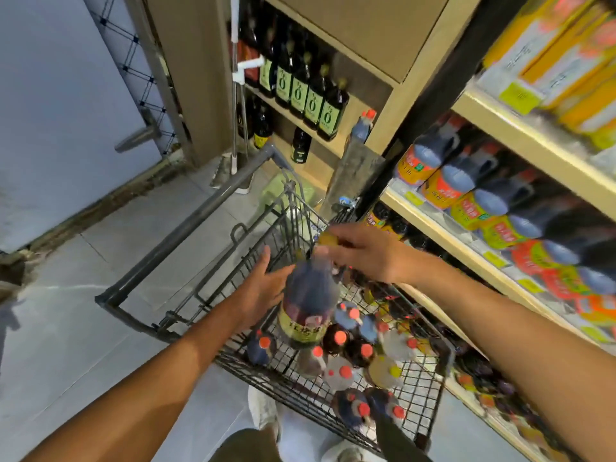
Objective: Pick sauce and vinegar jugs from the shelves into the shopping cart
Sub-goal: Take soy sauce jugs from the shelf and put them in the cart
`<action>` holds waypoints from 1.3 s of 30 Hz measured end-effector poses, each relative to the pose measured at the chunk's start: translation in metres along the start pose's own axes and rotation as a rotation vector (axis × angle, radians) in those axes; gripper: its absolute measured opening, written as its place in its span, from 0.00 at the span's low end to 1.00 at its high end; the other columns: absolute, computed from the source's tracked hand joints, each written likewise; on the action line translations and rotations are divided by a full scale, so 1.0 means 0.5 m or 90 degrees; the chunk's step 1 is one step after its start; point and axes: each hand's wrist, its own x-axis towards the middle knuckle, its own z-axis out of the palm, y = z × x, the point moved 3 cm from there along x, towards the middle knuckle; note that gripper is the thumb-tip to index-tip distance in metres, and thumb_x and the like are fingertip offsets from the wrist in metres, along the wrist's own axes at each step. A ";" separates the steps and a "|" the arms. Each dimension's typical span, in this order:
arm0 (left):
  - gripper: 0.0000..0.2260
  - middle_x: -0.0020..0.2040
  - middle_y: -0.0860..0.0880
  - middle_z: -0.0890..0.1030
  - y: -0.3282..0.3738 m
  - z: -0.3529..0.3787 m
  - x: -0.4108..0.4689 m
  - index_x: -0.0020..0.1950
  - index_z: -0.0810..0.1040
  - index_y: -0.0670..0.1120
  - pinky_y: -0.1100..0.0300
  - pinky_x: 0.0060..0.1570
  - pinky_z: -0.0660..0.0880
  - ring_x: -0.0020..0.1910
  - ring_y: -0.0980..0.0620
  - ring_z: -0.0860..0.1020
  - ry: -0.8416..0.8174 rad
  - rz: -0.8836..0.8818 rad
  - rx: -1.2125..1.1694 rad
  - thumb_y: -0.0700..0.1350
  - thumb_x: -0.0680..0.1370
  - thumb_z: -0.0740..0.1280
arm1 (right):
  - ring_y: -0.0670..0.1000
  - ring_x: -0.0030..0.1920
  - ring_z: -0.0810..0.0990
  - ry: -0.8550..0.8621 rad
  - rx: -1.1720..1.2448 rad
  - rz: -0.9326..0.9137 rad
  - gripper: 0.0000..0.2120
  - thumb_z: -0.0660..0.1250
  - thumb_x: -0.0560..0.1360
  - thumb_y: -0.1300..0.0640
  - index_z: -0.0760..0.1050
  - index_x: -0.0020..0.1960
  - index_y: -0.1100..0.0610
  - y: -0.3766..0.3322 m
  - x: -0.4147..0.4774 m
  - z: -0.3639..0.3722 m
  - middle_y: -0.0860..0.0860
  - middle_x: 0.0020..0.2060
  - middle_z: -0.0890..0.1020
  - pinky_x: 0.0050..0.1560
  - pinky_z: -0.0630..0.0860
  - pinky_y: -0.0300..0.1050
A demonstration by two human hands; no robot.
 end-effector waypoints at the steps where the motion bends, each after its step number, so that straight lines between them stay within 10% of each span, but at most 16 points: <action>1: 0.44 0.74 0.46 0.74 0.022 0.023 0.005 0.76 0.70 0.48 0.44 0.74 0.61 0.74 0.46 0.71 -0.021 0.010 -0.049 0.75 0.76 0.40 | 0.47 0.33 0.78 0.021 0.006 -0.012 0.15 0.64 0.82 0.48 0.76 0.42 0.57 -0.020 0.001 -0.033 0.45 0.32 0.76 0.34 0.75 0.44; 15: 0.51 0.65 0.42 0.81 0.143 0.144 -0.002 0.73 0.72 0.48 0.45 0.64 0.76 0.66 0.43 0.79 -0.052 0.180 0.054 0.82 0.61 0.61 | 0.47 0.31 0.67 0.166 0.063 0.033 0.24 0.60 0.83 0.40 0.75 0.38 0.57 -0.022 0.023 -0.197 0.51 0.30 0.74 0.34 0.65 0.37; 23: 0.44 0.62 0.40 0.82 0.121 0.099 -0.024 0.71 0.72 0.47 0.39 0.63 0.76 0.62 0.40 0.81 0.032 0.183 0.153 0.69 0.62 0.78 | 0.43 0.26 0.70 0.151 0.107 0.085 0.27 0.64 0.81 0.42 0.78 0.40 0.66 -0.009 0.093 -0.145 0.47 0.26 0.77 0.34 0.65 0.36; 26: 0.28 0.57 0.46 0.85 0.114 0.061 -0.041 0.66 0.75 0.51 0.47 0.58 0.79 0.57 0.45 0.84 0.112 0.172 0.177 0.56 0.68 0.77 | 0.39 0.25 0.71 0.158 0.207 0.074 0.17 0.67 0.81 0.47 0.78 0.38 0.56 -0.019 0.119 -0.100 0.41 0.25 0.77 0.31 0.65 0.34; 32: 0.33 0.62 0.51 0.83 0.107 -0.040 -0.113 0.71 0.73 0.56 0.46 0.59 0.79 0.60 0.50 0.82 0.258 0.220 0.261 0.56 0.68 0.78 | 0.45 0.28 0.71 0.223 0.307 0.174 0.25 0.54 0.85 0.40 0.78 0.53 0.61 0.112 0.172 0.061 0.52 0.41 0.80 0.29 0.68 0.38; 36: 0.35 0.44 0.55 0.84 0.102 -0.090 -0.155 0.68 0.73 0.41 0.72 0.40 0.76 0.42 0.69 0.82 0.376 0.216 0.225 0.41 0.64 0.84 | 0.49 0.36 0.78 0.038 0.230 0.388 0.16 0.62 0.83 0.47 0.75 0.43 0.56 0.306 0.194 0.287 0.58 0.43 0.80 0.38 0.75 0.47; 39: 0.29 0.45 0.61 0.85 0.092 -0.122 -0.188 0.60 0.75 0.53 0.71 0.41 0.76 0.44 0.69 0.82 0.443 0.210 0.299 0.43 0.64 0.83 | 0.54 0.46 0.79 -0.038 0.208 0.442 0.10 0.64 0.81 0.51 0.78 0.47 0.55 0.393 0.167 0.431 0.57 0.48 0.82 0.51 0.78 0.53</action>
